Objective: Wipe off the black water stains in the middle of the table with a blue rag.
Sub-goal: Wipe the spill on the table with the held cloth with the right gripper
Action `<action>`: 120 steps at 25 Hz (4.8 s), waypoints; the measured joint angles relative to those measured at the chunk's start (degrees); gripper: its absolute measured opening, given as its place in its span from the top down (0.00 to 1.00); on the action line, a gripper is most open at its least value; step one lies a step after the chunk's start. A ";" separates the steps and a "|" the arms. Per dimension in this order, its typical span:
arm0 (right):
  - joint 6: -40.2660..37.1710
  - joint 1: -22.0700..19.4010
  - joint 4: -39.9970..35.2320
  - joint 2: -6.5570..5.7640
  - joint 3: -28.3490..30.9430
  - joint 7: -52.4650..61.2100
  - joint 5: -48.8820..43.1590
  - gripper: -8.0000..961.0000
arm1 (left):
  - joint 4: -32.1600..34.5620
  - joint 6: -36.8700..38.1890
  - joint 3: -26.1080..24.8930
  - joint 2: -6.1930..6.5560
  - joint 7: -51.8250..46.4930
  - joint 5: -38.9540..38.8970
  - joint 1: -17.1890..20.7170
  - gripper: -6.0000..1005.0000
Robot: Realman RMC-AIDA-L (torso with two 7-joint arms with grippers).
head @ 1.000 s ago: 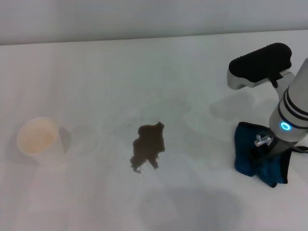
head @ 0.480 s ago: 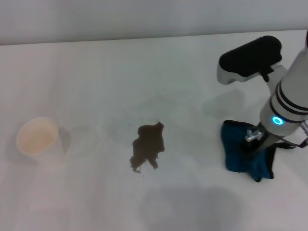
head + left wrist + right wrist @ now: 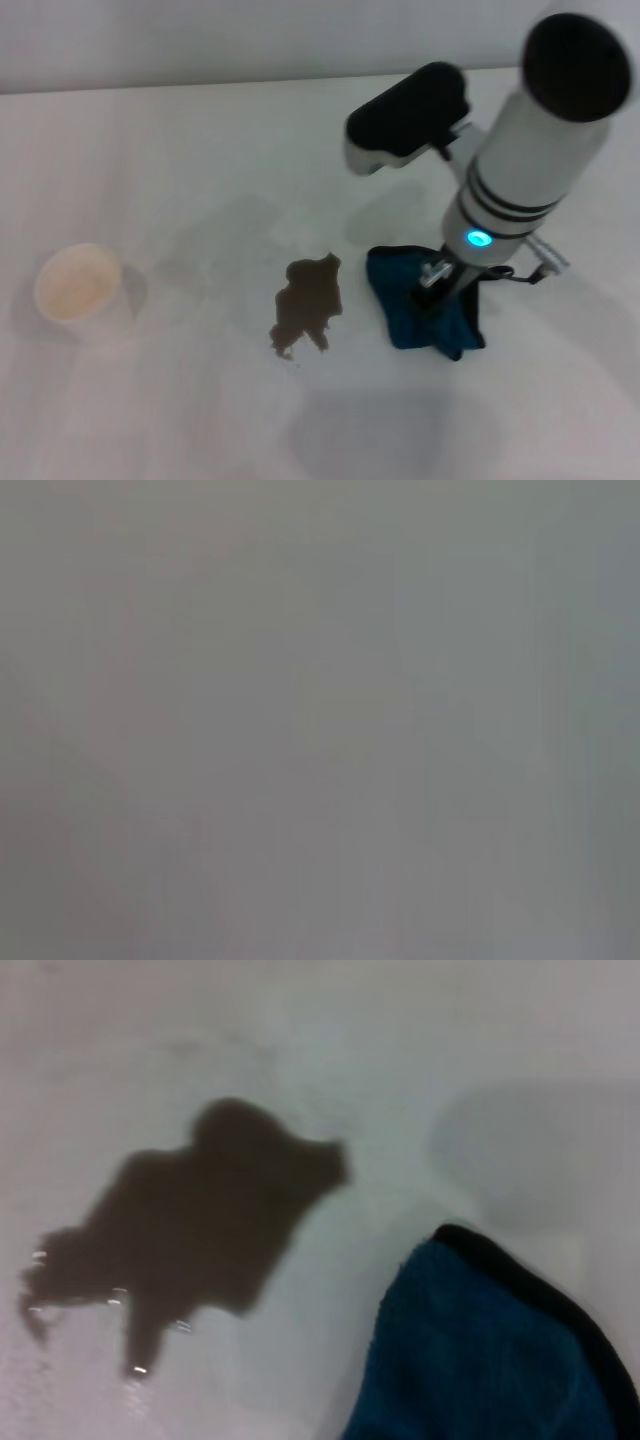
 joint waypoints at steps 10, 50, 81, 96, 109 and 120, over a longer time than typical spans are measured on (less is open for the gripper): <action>-7.10 9.10 8.87 0.12 -6.06 -0.79 5.79 0.87 | 0.38 0.00 0.40 -0.11 0.00 0.37 0.65 0.12; -18.55 25.36 12.89 0.08 -30.11 -3.19 30.58 0.88 | 2.05 5.19 0.57 -0.08 0.00 0.68 2.07 0.12; -18.65 29.59 30.44 0.07 -29.70 -7.95 25.05 0.88 | 2.04 4.83 0.52 -0.24 0.00 0.68 1.73 0.12; -12.18 29.26 14.96 0.08 -32.47 -4.40 29.62 0.88 | 2.06 5.08 0.58 -0.31 0.00 0.76 0.88 0.12; -17.91 28.78 14.20 0.07 -35.29 -8.68 39.08 0.88 | 2.91 5.16 0.57 -0.28 0.00 0.94 0.93 0.12; -16.99 31.06 24.69 0.08 -34.76 -8.82 33.31 0.88 | 3.39 5.29 0.57 -0.26 0.00 0.96 0.85 0.12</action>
